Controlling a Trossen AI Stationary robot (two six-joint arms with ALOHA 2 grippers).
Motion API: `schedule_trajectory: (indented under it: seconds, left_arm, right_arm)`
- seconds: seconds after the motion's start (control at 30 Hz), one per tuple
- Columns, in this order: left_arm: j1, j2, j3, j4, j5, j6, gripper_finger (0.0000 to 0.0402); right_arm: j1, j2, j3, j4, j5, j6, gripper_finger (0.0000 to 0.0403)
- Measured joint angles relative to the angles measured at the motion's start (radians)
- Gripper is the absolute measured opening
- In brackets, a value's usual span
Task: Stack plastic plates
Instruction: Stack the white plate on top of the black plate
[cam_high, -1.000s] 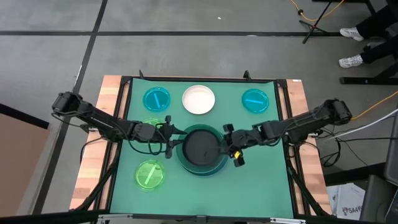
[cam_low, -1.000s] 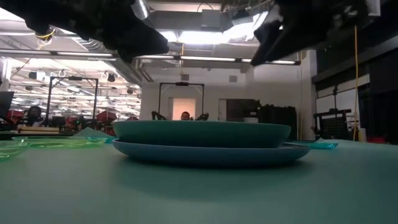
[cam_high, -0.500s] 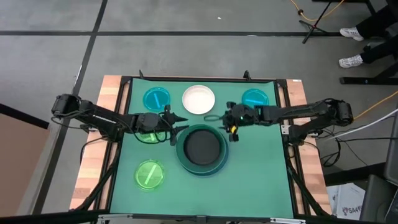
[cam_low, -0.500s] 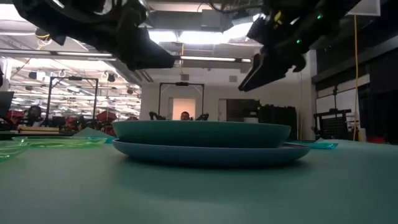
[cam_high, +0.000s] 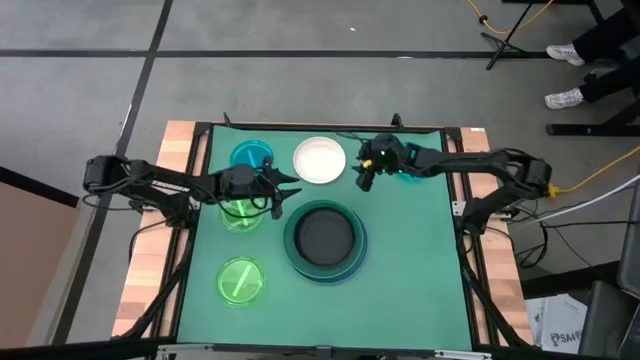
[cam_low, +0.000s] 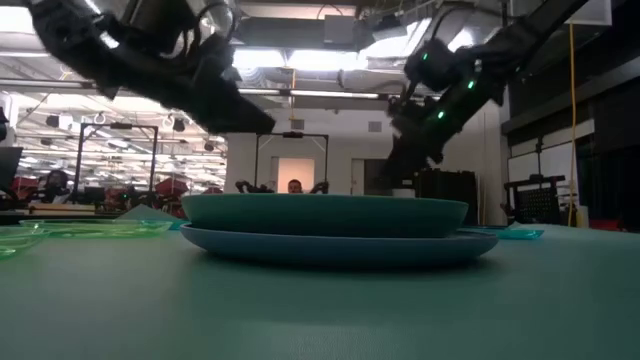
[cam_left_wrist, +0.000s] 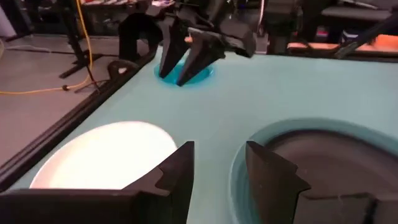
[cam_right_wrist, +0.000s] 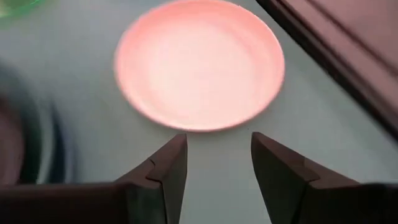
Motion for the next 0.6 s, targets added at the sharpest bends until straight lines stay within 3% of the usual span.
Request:
schedule_trajectory:
  seconds: [0.17,0.37,0.6]
  left_arm:
    - [0.043,-0.01,-0.116,0.199,0.028,-0.012,0.0137]
    - [0.052,-0.01,-0.16,0.211,0.031,-0.011,0.0137]
    - [0.052,-0.009,-0.168,0.209,0.027,-0.01,0.0137]
  right_arm:
    - [-0.067,0.105,0.001,0.097,-0.002,0.221,0.0168]
    - [-0.109,0.222,0.088,0.105,-0.085,0.353,0.0168]
    - [-0.132,0.357,0.29,-0.096,-0.11,0.353,0.0168]
